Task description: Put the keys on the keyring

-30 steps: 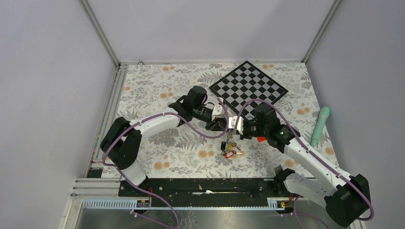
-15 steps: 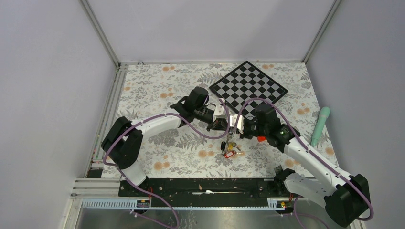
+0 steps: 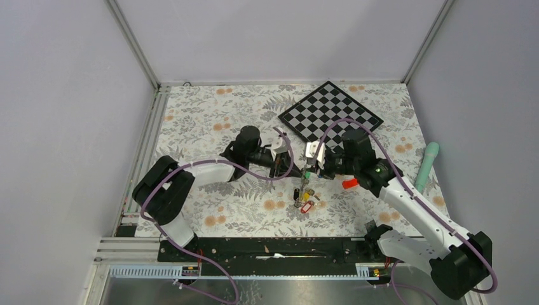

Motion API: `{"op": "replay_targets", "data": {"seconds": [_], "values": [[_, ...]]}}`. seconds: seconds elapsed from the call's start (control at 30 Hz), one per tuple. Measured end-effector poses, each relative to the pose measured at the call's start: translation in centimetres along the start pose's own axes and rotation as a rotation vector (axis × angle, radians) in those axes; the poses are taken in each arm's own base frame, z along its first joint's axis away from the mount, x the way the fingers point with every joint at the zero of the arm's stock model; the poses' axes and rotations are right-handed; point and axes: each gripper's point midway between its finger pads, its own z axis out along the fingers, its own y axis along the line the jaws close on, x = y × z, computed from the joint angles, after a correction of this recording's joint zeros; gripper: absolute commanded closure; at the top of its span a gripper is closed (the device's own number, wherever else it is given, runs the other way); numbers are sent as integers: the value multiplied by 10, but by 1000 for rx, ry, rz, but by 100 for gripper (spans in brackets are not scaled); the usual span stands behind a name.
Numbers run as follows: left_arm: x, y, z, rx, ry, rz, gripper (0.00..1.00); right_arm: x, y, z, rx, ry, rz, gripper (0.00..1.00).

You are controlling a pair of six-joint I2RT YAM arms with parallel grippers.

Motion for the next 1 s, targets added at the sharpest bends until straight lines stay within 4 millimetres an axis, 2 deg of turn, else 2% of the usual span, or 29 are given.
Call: {"op": "replay_targets", "data": {"seconds": [0.13,0.23,0.6,1.0], "values": [[-5,-6,-8,-4,-86,-66,100,-15,-8,-7,9,-43,17,63],[-19,-6,-10,-3,-132,-61,100,-20,-9,-8,-2,-63,28,61],[-46,-21,-14,33,-249,-45,100,-20,7,-9,-86,-90,78,61],[-45,-20,-14,17,-266,-59,100,-22,11,-10,-108,-105,86,65]]}}
